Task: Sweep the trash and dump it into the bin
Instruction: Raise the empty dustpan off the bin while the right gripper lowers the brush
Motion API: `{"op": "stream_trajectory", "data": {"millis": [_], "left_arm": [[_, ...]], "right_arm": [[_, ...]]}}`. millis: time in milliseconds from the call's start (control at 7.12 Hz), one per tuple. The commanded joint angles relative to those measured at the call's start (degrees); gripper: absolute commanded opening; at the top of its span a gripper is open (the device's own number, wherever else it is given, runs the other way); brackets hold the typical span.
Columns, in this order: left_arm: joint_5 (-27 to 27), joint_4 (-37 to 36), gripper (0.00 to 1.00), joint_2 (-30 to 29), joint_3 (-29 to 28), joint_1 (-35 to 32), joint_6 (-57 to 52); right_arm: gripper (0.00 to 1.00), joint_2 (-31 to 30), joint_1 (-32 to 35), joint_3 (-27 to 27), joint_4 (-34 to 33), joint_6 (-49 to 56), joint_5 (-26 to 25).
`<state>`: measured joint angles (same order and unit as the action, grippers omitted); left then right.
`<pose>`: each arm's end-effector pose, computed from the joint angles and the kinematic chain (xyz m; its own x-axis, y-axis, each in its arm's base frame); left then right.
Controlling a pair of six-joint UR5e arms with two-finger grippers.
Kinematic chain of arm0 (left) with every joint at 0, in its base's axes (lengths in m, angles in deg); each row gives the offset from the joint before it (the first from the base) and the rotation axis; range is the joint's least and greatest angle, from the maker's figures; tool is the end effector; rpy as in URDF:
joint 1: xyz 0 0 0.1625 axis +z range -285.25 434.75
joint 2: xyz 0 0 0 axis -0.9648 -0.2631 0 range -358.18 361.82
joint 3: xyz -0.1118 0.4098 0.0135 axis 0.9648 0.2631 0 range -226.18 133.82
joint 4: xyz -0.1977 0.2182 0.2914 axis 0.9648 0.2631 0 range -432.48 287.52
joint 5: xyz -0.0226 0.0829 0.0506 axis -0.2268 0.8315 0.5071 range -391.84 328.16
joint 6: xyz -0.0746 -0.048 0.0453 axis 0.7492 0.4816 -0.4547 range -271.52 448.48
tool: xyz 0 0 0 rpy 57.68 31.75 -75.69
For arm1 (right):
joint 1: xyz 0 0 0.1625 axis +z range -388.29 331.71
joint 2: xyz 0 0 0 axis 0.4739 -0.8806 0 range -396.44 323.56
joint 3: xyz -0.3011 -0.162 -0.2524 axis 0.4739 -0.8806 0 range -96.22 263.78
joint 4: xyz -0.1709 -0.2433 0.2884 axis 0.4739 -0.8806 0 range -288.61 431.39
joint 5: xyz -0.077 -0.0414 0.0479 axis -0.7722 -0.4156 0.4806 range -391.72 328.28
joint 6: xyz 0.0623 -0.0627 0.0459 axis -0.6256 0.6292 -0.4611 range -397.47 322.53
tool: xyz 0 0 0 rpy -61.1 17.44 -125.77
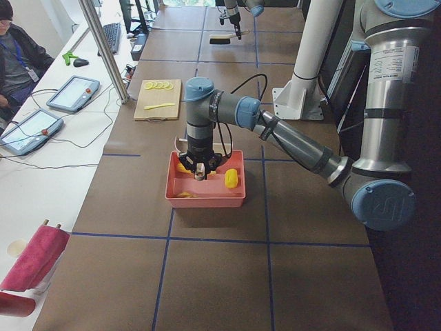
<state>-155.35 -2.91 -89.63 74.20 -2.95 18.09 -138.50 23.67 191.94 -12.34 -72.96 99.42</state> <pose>0.0210 -0.4644 0.4423 0.0689 0.9976 0.0046 -0.8155 0.0537 0.5762 -0.2022 -0.3682 0.5883 0.7616 -0.0216 0.6477 0.1962 0.9602 -0.1987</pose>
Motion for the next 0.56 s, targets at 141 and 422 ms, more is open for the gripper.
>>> {"op": "stream_trajectory", "data": {"millis": [141,422], "left_arm": [[-9.8,-0.7,0.00,-2.1,0.0,0.0,5.0],[-13.3,0.0,0.00,-3.4,0.0,0.1,10.3]], "right_arm": [[0.99,0.0,-0.8,-0.6,0.7,0.1,-0.6],[0.99,0.0,-0.7,-0.5,0.8,0.1,-0.7]]}}
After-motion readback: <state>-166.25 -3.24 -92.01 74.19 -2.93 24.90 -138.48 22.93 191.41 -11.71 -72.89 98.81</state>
